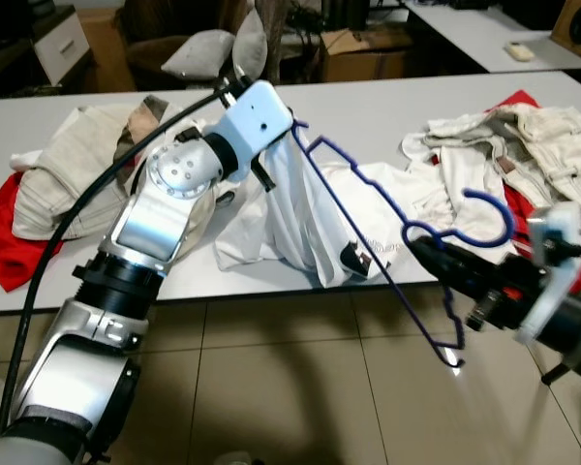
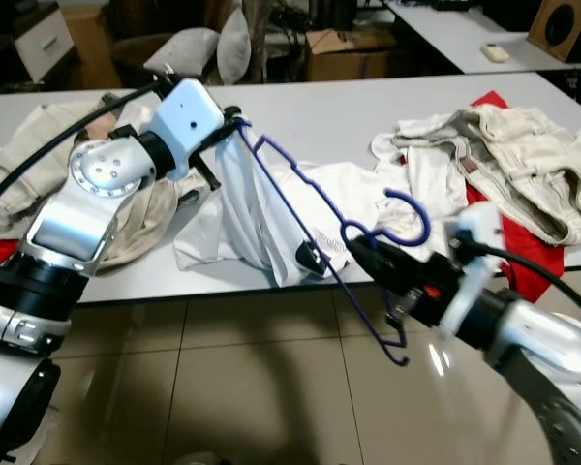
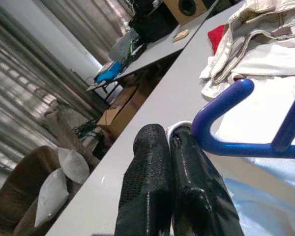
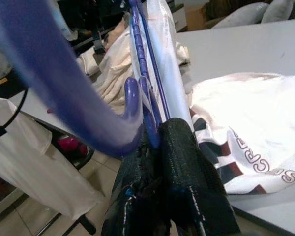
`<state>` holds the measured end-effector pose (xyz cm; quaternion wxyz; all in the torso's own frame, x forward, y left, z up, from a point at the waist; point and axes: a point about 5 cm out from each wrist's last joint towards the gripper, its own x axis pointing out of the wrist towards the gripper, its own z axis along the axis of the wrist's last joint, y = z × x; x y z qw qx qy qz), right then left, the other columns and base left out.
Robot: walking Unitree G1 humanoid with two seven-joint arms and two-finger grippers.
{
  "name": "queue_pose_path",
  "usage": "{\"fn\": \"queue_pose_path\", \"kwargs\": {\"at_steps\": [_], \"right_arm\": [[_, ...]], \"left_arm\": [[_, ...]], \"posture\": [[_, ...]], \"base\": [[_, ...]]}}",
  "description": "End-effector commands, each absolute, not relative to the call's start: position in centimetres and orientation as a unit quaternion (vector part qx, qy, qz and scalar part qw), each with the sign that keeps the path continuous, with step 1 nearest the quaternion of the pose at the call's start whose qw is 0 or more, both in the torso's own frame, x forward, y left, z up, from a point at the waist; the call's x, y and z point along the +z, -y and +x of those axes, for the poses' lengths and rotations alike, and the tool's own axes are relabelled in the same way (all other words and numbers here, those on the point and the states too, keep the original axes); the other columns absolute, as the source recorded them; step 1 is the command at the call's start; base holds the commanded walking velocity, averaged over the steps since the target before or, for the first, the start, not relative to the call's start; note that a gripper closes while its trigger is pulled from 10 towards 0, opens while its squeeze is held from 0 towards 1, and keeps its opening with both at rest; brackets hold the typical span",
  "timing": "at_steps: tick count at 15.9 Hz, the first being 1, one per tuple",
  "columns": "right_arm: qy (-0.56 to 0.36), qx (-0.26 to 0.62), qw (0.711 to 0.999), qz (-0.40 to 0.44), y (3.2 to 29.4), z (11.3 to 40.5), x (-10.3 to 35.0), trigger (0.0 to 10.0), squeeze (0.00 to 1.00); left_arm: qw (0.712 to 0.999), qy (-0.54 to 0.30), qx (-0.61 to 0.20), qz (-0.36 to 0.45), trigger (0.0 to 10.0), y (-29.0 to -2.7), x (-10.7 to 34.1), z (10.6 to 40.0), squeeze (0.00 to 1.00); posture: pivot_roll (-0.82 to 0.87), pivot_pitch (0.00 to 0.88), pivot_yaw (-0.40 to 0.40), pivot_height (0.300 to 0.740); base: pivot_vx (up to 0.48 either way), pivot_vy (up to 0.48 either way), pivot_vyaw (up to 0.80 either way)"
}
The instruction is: Hang hanger
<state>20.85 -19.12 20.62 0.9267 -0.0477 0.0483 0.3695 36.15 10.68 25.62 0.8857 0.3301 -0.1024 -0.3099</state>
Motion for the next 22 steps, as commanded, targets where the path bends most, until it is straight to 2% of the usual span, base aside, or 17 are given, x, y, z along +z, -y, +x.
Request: {"fn": "queue_pose_path", "kwargs": {"at_steps": [1, 10, 15, 17, 20, 22], "right_arm": [[-0.055, 0.367, 0.927, -0.05, 18.8, 21.1, 20.6, 10.0, 0.0], [-0.083, 0.329, 0.939, -0.058, 18.7, 21.2, 20.2, 10.0, 0.0], [-0.14, 0.335, 0.927, -0.091, 17.6, 21.6, 18.4, 10.0, 0.0], [-0.155, 0.317, 0.931, -0.092, 17.4, 22.0, 17.9, 10.0, 0.0], [-0.16, 0.233, 0.958, -0.045, 16.7, 23.7, 18.3, 10.0, 0.0], [-0.143, 0.246, 0.959, 0.007, 15.3, 23.7, 19.0, 10.0, 0.0]], "left_arm": [[0.883, 0.101, -0.309, 0.339, 0.0, -10.8, 25.8, 36.1, 0.0], [0.875, 0.085, -0.311, 0.361, 0.0, -10.9, 25.3, 36.3, 0.0], [0.867, 0.101, -0.342, 0.349, 0.0, -9.3, 25.8, 35.8, 0.0], [0.862, 0.107, -0.35, 0.349, 0.0, -8.9, 26.1, 35.5, 0.0], [0.845, 0.121, -0.371, 0.366, 0.0, -8.1, 27.1, 34.7, 0.0], [0.837, 0.123, -0.375, 0.379, 0.0, -7.6, 27.1, 34.5, 0.0]], "posture": [[-0.11, 0.0, 0.025, 0.74], [-0.12, 0.0, 0.032, 0.74], [-0.12, 0.0, 0.023, 0.74], [-0.12, 0.0, 0.02, 0.74], [-0.12, 0.0, 0.005, 0.74], [-0.13, 0.0, 0.0, 0.74]], "base": [[0.0, 0.0, 0.0], [0.0, 0.0, 0.0], [0.0, 0.0, 0.0], [0.0, 0.0, 0.0], [0.0, 0.0, 0.0], [0.0, 0.0, 0.0]]}}
